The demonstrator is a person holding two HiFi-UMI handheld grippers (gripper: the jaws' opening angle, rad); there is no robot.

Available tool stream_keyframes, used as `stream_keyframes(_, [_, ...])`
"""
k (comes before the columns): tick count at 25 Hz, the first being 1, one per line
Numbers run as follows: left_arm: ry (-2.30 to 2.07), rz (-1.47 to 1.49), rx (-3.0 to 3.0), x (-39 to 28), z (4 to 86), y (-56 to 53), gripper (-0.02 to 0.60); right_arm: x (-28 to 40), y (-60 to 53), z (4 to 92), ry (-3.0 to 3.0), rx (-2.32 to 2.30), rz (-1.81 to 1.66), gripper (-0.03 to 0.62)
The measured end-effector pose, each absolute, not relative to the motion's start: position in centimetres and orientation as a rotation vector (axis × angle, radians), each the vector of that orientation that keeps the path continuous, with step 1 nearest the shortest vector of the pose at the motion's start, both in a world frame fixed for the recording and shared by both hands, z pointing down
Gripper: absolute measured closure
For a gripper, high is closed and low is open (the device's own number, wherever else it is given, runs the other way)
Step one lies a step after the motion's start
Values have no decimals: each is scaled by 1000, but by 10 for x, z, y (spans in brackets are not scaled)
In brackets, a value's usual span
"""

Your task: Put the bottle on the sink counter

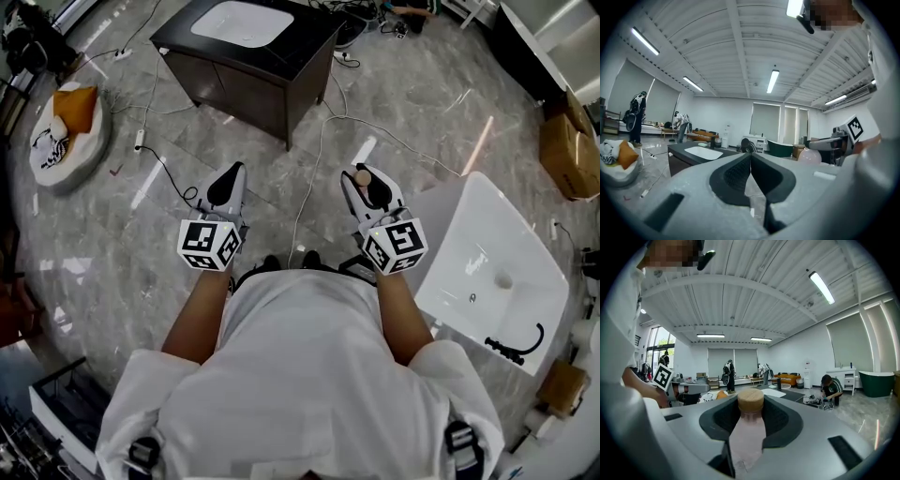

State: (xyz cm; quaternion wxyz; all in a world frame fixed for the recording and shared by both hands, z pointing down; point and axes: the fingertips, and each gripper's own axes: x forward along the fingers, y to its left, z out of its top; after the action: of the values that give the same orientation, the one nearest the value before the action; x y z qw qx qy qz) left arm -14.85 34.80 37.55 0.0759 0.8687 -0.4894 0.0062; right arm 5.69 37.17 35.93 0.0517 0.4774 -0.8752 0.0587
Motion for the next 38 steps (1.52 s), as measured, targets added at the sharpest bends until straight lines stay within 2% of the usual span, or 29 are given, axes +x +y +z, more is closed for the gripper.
stream_keyframes(8, [-1438, -1, 2605, -136, 382, 361, 566, 72, 374, 366, -2671, 1472, 211, 459])
stream_keyframes(21, [-1267, -70, 2673, -82, 377, 374, 566, 130, 374, 370, -2691, 1473, 230, 459])
stream_keyframes(38, [-1292, -4, 2633, -56, 390, 373, 566, 172, 382, 391, -2661, 1468, 256, 459])
